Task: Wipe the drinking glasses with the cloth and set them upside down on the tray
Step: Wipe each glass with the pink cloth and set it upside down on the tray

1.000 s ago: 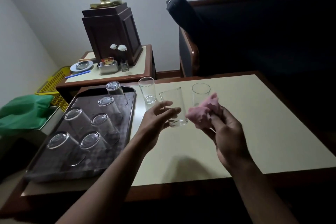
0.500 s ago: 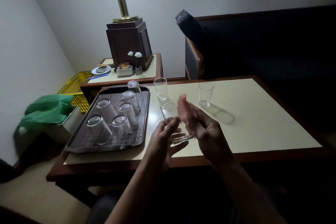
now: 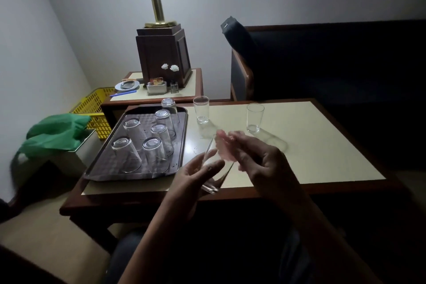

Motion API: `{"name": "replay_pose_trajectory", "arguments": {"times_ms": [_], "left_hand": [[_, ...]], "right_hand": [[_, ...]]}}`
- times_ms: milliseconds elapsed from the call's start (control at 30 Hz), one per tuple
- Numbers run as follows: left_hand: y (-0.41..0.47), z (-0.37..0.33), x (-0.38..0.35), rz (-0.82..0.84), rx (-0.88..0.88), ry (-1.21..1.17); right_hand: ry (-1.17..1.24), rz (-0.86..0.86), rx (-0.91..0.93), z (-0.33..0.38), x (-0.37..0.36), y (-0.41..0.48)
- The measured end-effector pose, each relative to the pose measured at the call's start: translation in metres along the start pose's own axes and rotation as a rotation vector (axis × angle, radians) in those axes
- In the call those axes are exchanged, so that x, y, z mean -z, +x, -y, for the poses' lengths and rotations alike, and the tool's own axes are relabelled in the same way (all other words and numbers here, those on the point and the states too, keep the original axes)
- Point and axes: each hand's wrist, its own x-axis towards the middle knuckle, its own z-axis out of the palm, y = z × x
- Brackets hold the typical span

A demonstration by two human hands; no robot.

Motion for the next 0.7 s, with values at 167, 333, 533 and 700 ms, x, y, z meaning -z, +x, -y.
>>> {"name": "replay_pose_trajectory", "arguments": {"times_ms": [167, 333, 533, 700], "left_hand": [[-0.002, -0.019, 0.010, -0.042, -0.009, 0.154], [-0.005, -0.021, 0.015, 0.065, 0.291, -0.089], [-0.006, -0.016, 0.023, 0.041, 0.147, -0.047], [-0.013, -0.012, 0.020, 0.011, -0.032, 0.167]], "right_hand": [[0.053, 0.132, -0.116, 0.006, 0.014, 0.008], [0.106, 0.068, -0.144, 0.004, 0.016, 0.010], [0.107, 0.001, -0.153, 0.006, 0.025, 0.014], [0.288, 0.103, -0.448, 0.002, 0.035, 0.031]]}}
